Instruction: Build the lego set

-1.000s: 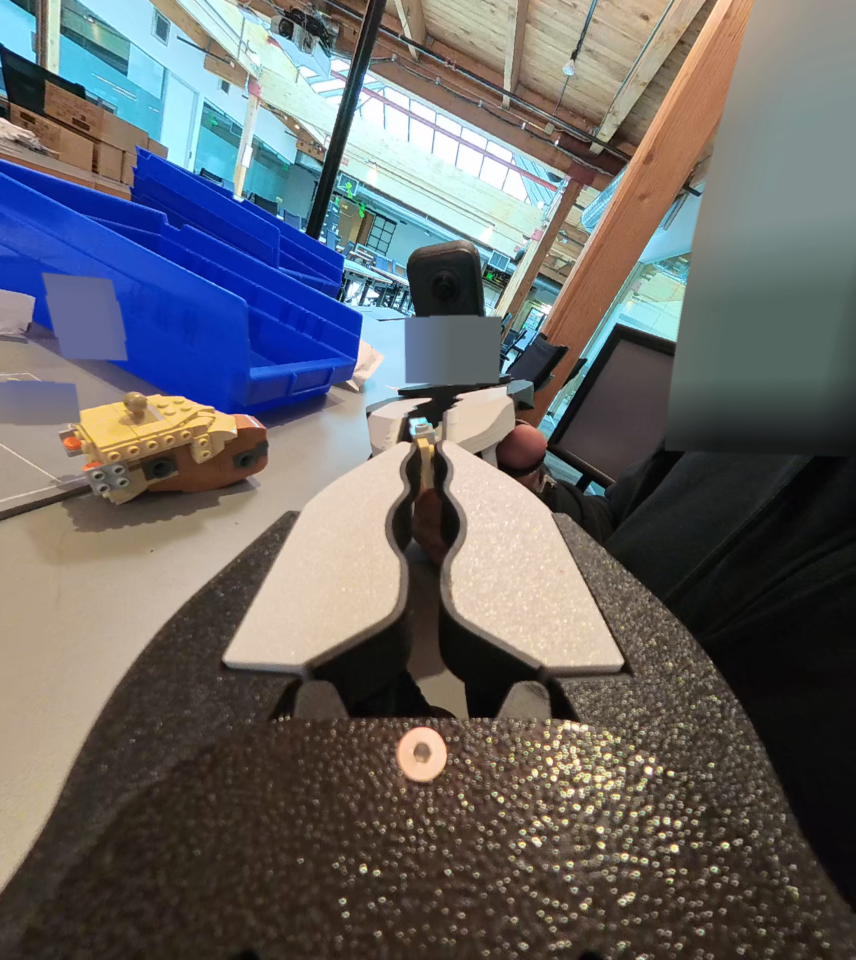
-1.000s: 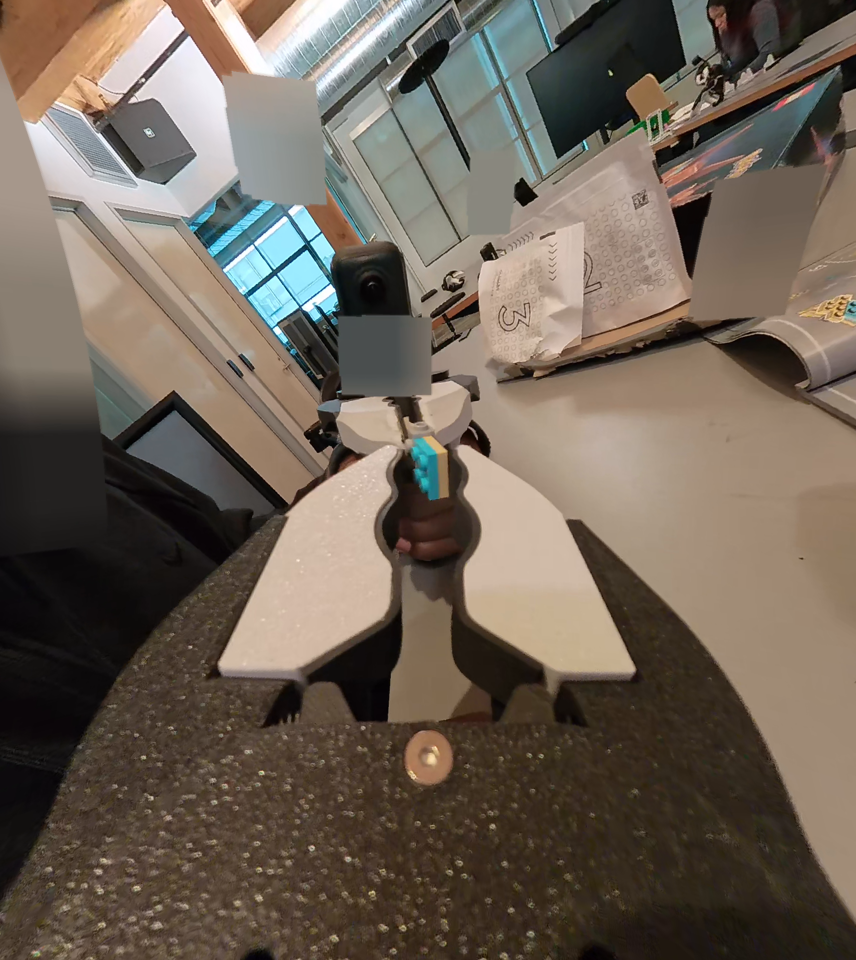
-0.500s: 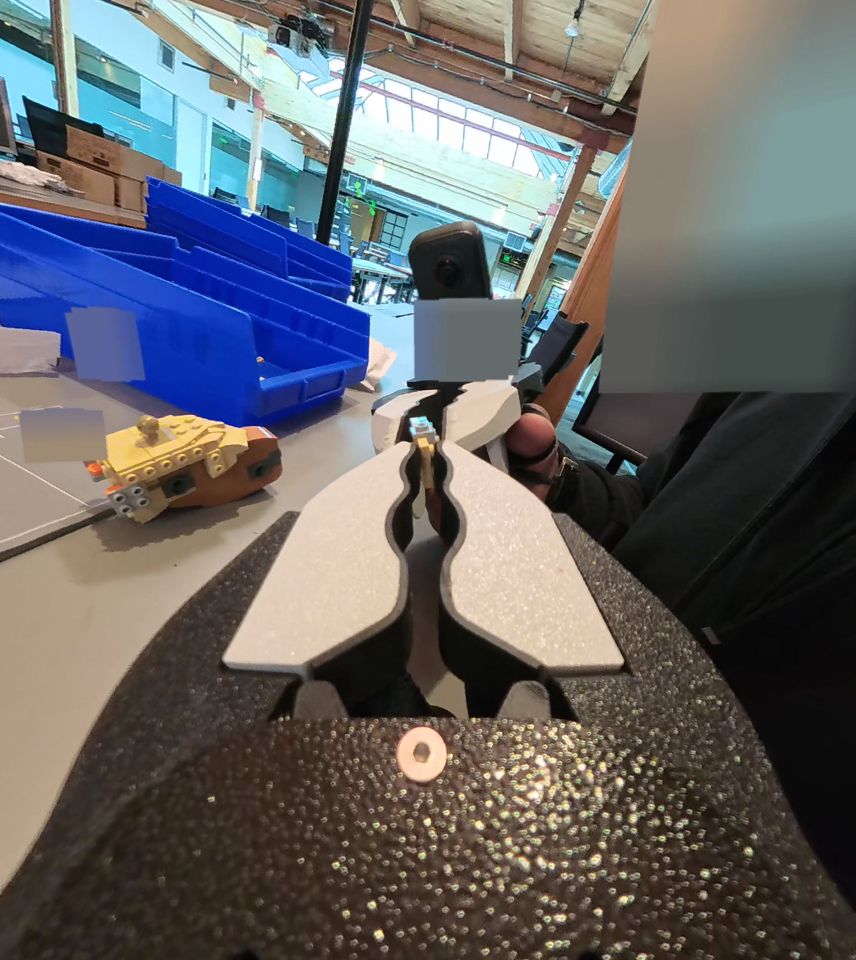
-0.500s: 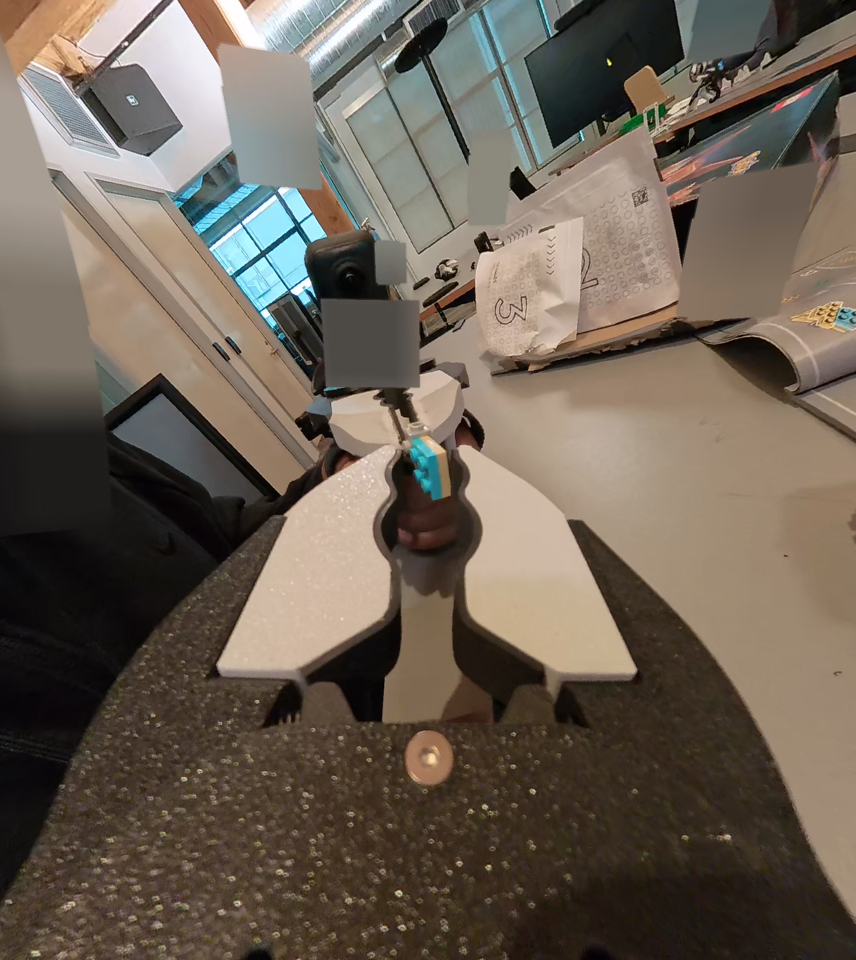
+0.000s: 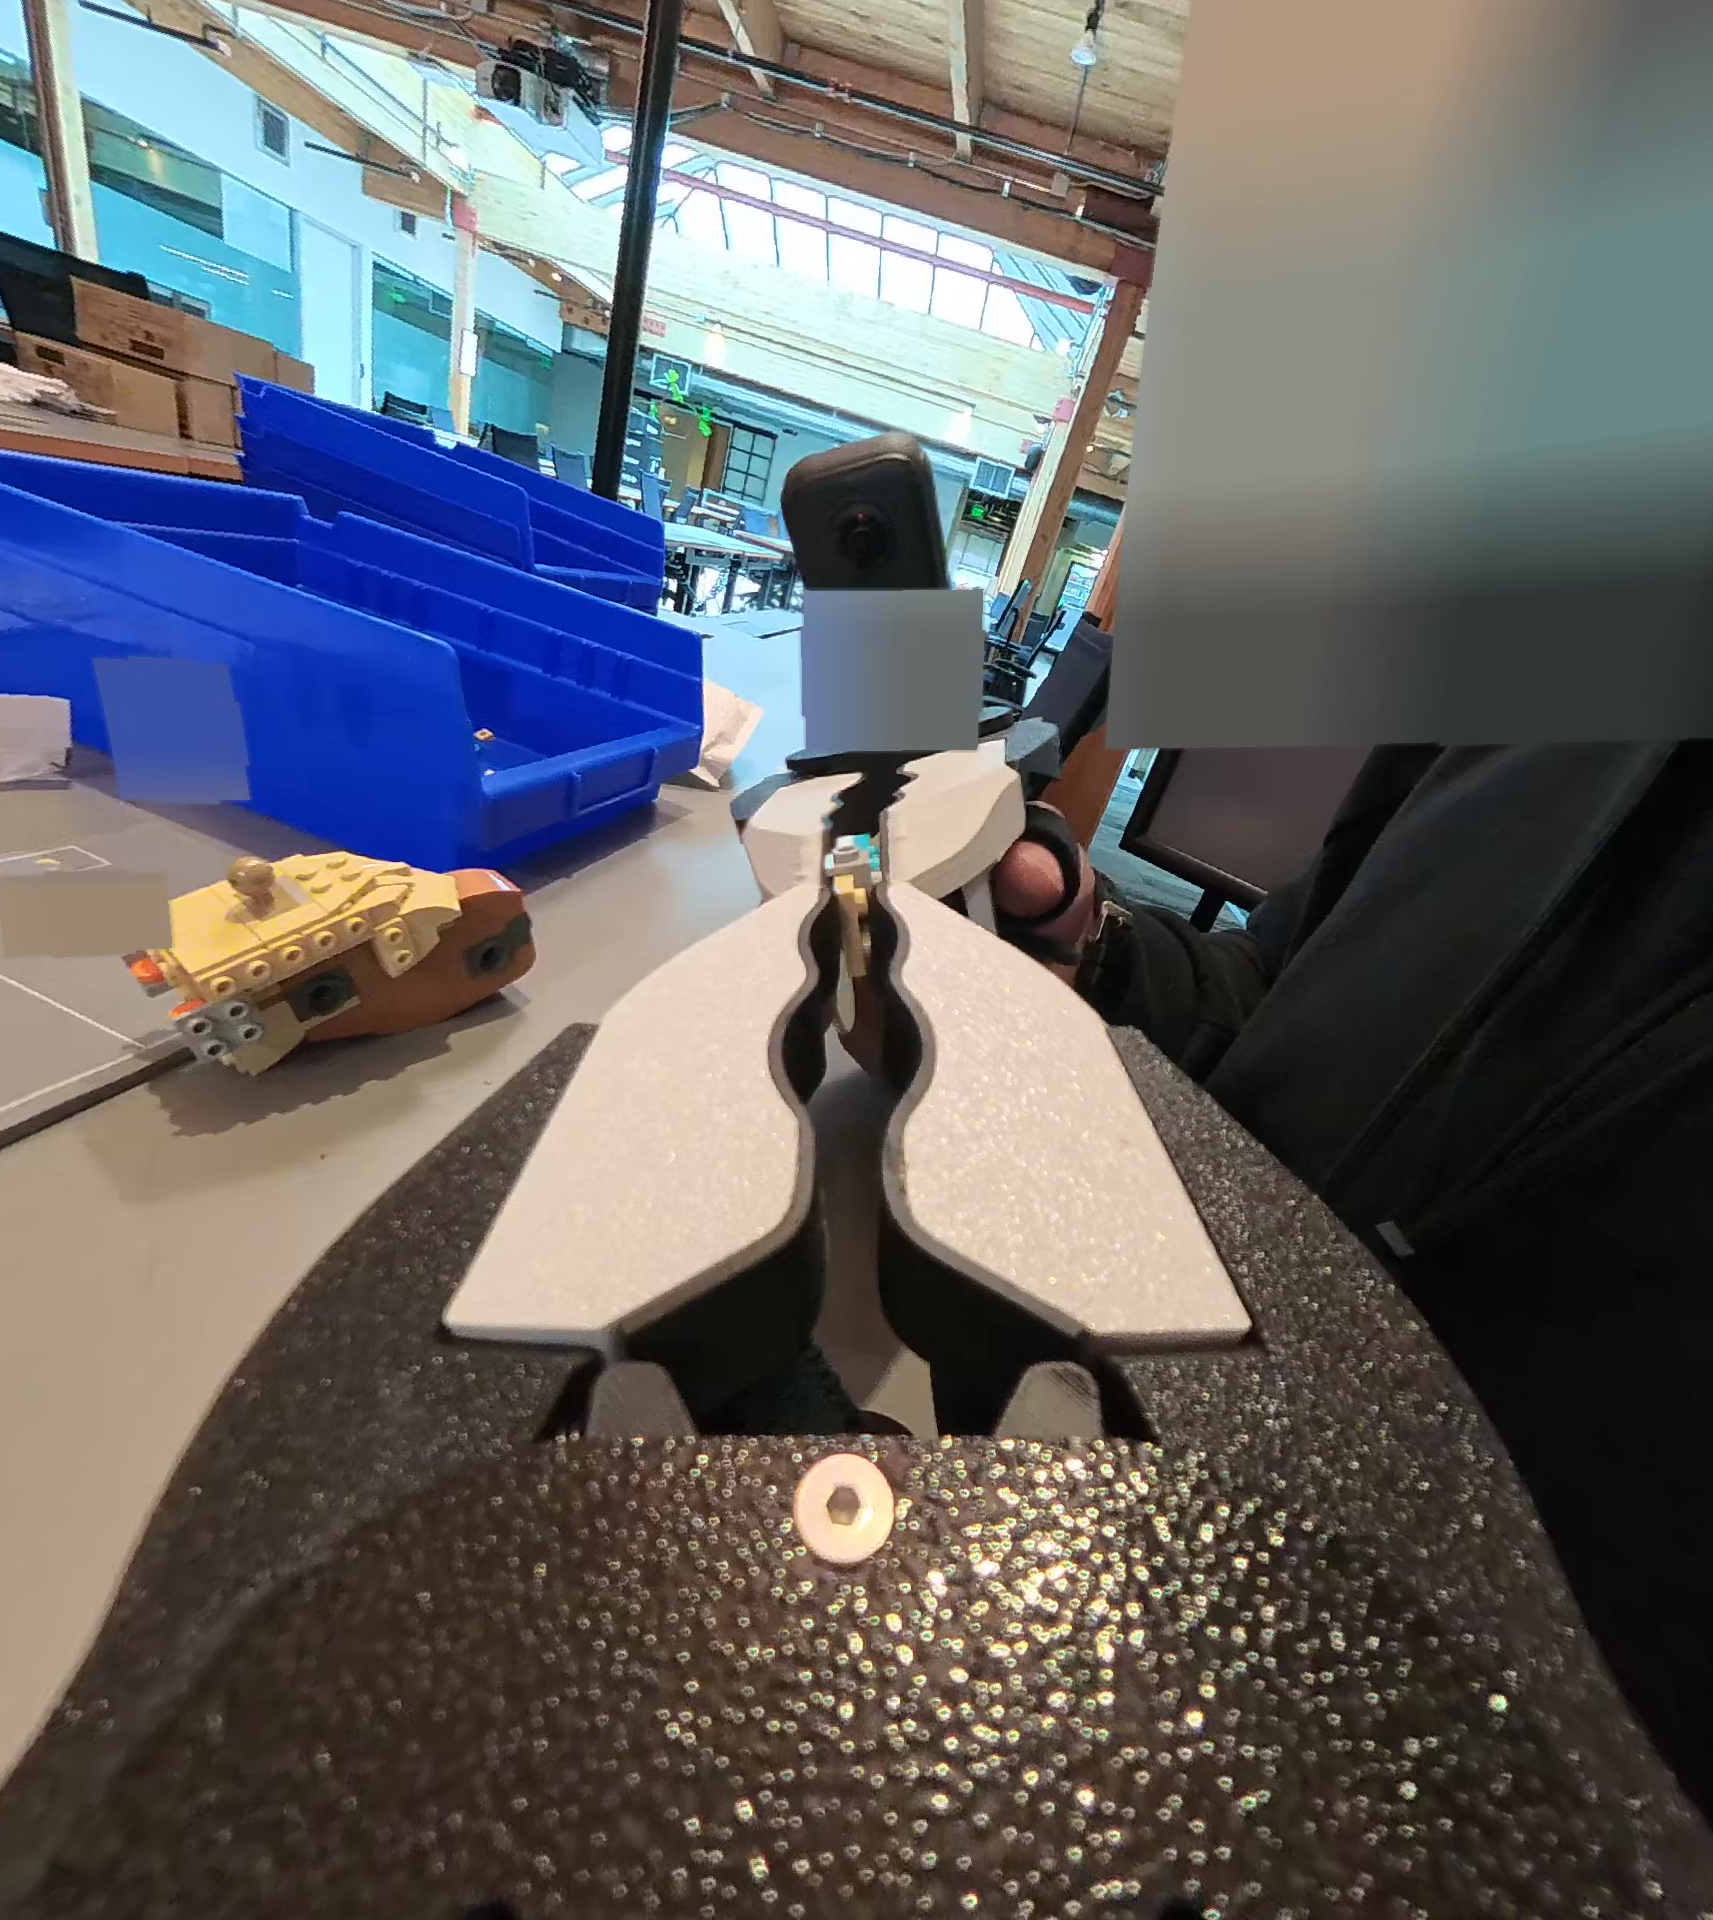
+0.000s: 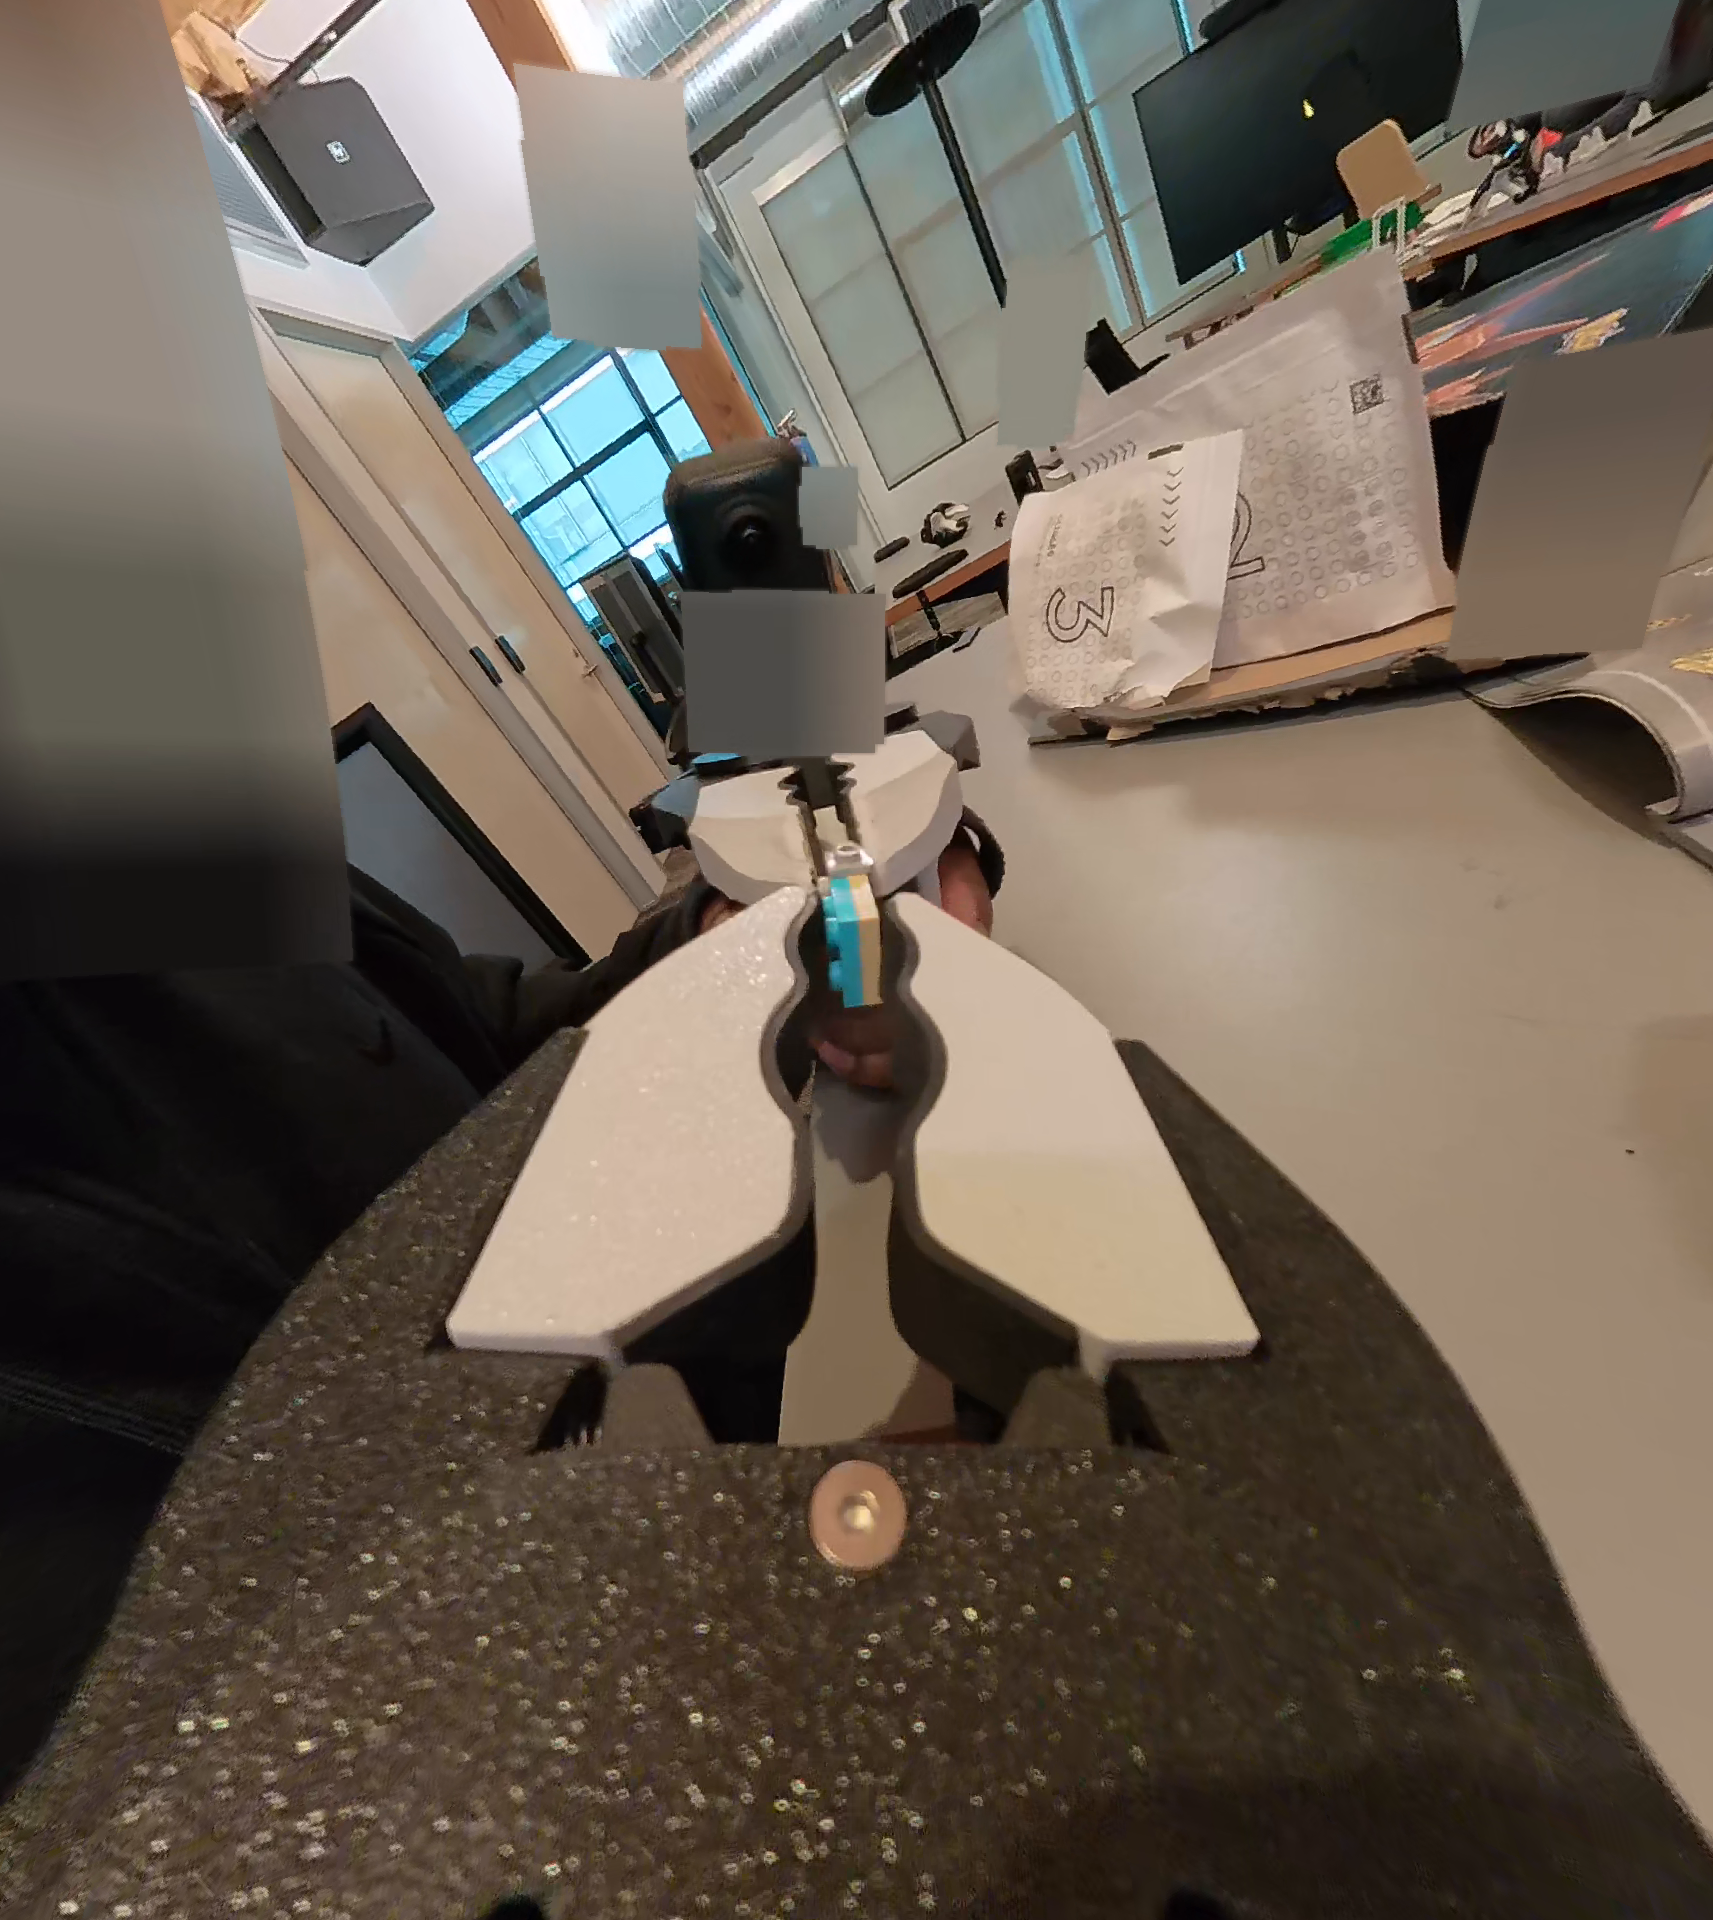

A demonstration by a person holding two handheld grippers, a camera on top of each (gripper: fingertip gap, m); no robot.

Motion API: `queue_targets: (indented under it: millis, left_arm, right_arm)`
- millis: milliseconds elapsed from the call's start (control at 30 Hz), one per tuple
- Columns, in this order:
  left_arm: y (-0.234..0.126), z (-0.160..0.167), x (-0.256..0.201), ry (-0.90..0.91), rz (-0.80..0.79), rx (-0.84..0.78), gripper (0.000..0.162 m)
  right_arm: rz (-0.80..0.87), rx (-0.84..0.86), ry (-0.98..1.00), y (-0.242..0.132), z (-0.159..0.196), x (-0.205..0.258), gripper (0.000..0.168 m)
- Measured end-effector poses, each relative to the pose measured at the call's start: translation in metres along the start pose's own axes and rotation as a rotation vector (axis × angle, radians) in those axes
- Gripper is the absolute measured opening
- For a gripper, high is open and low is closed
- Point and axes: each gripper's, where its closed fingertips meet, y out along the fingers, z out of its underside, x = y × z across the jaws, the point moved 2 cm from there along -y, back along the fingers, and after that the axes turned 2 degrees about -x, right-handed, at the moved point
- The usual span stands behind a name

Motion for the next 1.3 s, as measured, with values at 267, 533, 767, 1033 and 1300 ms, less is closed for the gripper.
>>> queue_targets:
  millis: [267,533,767,1033,1300]
  left_arm:
    - [0.001,0.001,-0.004,-0.017,0.039,0.006,0.005]
    - [0.002,0.036,0.038,-0.417,-0.159,0.247,0.005]
    - [0.003,0.064,0.053,-0.492,-0.195,0.501,0.005]
    - [0.005,0.07,0.063,-0.5,-0.262,0.556,0.008]
    - [0.002,0.068,0.073,-0.453,-0.376,0.533,0.028]
  right_arm:
    - [-0.062,0.008,0.022,-0.001,0.002,0.004,0.008]
    - [0.279,0.173,-0.154,-0.021,0.016,-0.035,0.026]
    - [0.541,0.495,-0.318,-0.08,0.033,-0.051,0.02]
    - [0.64,0.69,-0.327,-0.129,0.059,-0.067,0.019]
    - [0.571,0.748,-0.383,-0.131,0.068,-0.066,0.016]
